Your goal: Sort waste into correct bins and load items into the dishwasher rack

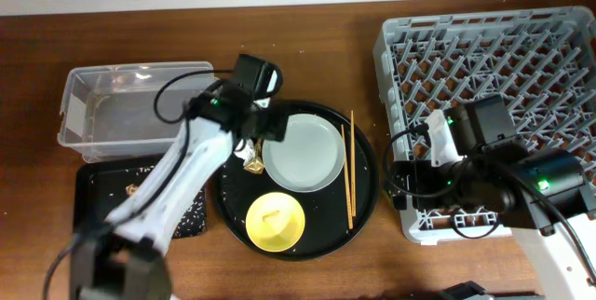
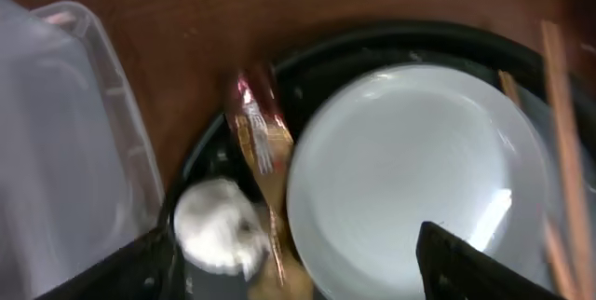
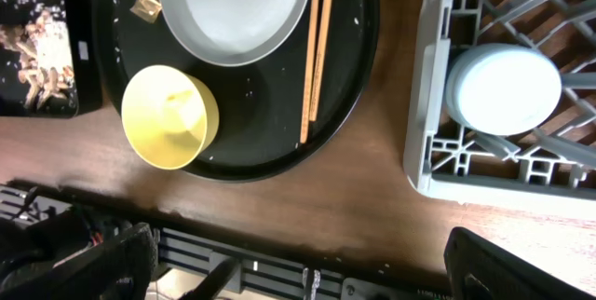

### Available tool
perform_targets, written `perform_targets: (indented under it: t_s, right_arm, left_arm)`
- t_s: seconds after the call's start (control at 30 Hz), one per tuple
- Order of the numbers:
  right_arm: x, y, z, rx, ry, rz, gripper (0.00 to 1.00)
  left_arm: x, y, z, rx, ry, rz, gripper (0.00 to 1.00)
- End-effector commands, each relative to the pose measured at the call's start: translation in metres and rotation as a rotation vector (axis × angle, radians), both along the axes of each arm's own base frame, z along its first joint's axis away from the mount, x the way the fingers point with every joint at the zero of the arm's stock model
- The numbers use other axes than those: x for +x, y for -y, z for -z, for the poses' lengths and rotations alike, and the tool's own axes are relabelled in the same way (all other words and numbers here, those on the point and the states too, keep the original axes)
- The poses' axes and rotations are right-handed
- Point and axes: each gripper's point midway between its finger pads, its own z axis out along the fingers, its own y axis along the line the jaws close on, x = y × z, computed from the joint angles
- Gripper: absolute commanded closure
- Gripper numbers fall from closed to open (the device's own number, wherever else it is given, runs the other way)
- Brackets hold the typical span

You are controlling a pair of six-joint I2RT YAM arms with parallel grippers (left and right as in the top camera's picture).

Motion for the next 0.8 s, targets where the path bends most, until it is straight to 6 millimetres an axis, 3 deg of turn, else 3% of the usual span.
perform_targets:
  t_s: [0.0,0.07,0.17,0.3,0.33,0.4,0.43,0.47,0.6,0.67,0.77]
  right_arm:
    - [0.003,-0.002,0.005,-0.009,-0.025,0.002,0.02]
    - [0.005,-0.002,0.008,-0.013,-0.040,0.002,0.02]
    - [0.008,-0.003,0.014,-0.021,-0.068,0.002,0.02]
    - [0.014,-0.006,0.025,-0.029,-0.119,0.000,0.02]
    - [0.015,-0.007,0.026,-0.031,-0.126,0.000,0.02]
    - [0.015,-0.007,0.027,-0.031,-0.127,0.000,0.02]
    - [0.015,-0.007,0.027,-0.032,-0.129,-0.001,0.02]
    - [0.014,-0.007,0.027,-0.033,-0.131,-0.001,0.02]
    - [0.014,-0.007,0.027,-0.033,-0.132,-0.001,0.01]
    - [0.014,-0.006,0.027,-0.034,-0.135,-0.001,0.02]
    - [0.011,-0.005,0.028,-0.037,-0.147,-0.001,0.02]
  left_arm:
    - [0.021,-0.004,0.049,0.063,-0.049,0.004,0.21]
    - [0.026,-0.002,0.066,0.071,-0.063,0.003,0.22]
    - [0.040,-0.016,0.082,0.156,-0.032,-0.056,0.27]
    - [0.049,-0.013,0.124,0.174,-0.062,-0.055,0.33]
    - [0.050,-0.013,0.123,0.172,-0.055,-0.056,0.41]
    - [0.054,-0.011,0.117,0.166,-0.043,-0.057,0.76]
    - [0.056,-0.010,0.111,0.166,-0.043,-0.057,0.91]
    - [0.058,-0.009,0.100,0.165,-0.041,-0.057,0.99]
    - [0.061,-0.008,0.045,0.159,-0.028,-0.058,0.99]
    - [0.054,-0.011,0.005,0.156,-0.019,-0.058,1.00]
    - [0.050,-0.036,-0.042,0.156,0.034,-0.149,0.99]
